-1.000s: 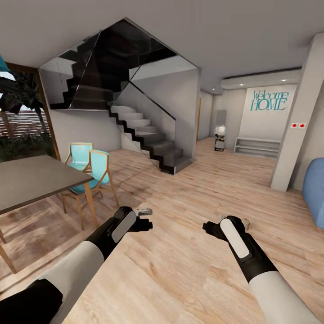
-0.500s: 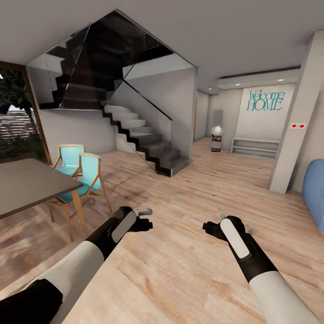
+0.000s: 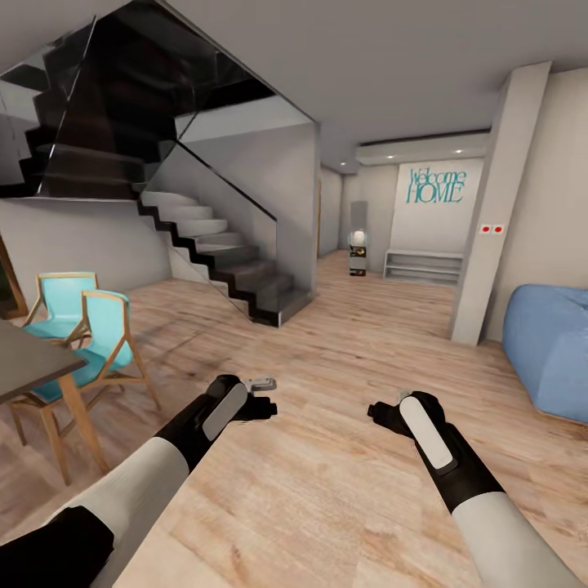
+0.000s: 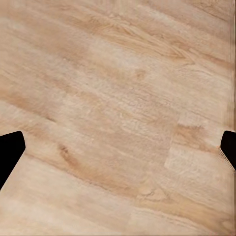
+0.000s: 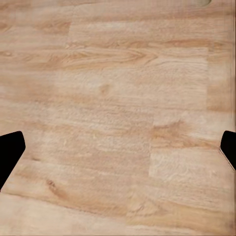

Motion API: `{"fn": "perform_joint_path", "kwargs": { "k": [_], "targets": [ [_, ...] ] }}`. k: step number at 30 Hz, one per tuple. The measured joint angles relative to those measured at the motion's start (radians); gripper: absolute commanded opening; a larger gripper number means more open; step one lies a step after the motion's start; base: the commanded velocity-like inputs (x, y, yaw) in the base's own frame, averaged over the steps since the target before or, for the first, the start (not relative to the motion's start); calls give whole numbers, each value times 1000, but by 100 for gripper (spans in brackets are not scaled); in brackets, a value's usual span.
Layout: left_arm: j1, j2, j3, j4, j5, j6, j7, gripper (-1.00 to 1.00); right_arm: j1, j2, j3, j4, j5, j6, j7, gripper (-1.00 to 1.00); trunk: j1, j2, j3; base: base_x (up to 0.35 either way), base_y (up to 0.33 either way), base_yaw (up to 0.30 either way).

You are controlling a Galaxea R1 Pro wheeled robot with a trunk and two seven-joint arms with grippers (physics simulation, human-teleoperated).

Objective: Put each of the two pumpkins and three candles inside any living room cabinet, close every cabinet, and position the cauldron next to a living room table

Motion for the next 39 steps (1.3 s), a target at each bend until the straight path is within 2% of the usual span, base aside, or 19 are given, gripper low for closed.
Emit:
{"fn": "perform_joint_path", "kwargs": {
  "k": [22,39],
  "targets": [
    [0,1,0,0,0,0,0,100,0,0,0,0,1,0,0,100,0,0,9,337,0,-114],
    [0,1,0,0,0,0,-1,100,0,1,-1,-1,3,0,0,100,0,0,10,337,0,-12]
  ]
}}
